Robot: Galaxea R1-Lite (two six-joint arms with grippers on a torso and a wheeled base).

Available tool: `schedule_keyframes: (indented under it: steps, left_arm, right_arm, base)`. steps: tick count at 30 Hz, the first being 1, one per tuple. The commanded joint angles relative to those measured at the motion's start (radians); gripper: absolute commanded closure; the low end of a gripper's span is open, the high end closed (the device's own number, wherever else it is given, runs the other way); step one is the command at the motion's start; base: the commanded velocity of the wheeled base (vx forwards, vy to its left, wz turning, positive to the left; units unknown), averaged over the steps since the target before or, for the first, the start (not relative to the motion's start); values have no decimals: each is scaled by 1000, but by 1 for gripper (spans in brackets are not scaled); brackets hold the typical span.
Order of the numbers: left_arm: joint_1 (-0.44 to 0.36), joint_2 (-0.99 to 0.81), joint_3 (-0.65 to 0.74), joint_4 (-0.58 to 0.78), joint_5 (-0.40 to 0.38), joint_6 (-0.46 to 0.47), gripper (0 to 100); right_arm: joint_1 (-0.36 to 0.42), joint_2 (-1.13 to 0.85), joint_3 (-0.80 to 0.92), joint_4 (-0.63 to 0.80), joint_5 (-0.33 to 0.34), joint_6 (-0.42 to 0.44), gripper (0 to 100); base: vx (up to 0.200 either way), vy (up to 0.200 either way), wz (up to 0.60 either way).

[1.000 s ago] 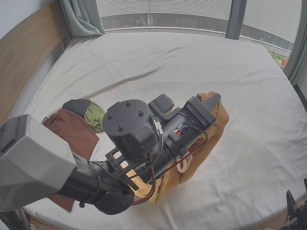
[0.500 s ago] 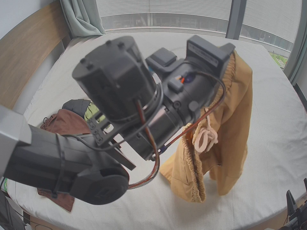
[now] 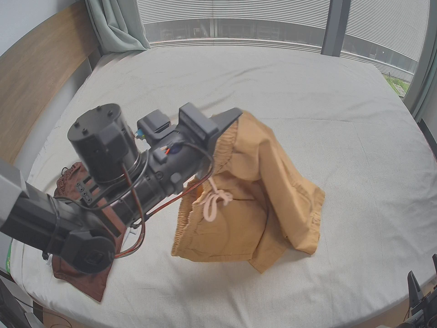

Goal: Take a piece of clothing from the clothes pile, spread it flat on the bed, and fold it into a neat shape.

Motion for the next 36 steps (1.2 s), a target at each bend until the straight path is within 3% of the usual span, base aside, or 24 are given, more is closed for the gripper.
schedule_keyframes:
  steps: [1, 14, 25, 36]
  left_arm:
    - [100, -21, 180, -97, -86, 67, 100]
    - [198, 79, 370, -358, -144, 182, 100]
    - [266, 77, 417, -353, -146, 205, 100]
    - [387, 140, 427, -356, -141, 303, 100]
  right_arm:
    - [1, -16, 16, 0, 0, 0, 0]
    - [1, -16, 18, 0, 0, 0, 0]
    - [1, -16, 18, 0, 0, 0, 0]
    - [1, -16, 18, 0, 0, -2, 0]
  base:
    - [0, 0, 0]
    - [0, 0, 0]
    - [0, 0, 0]
    - [0, 0, 0]
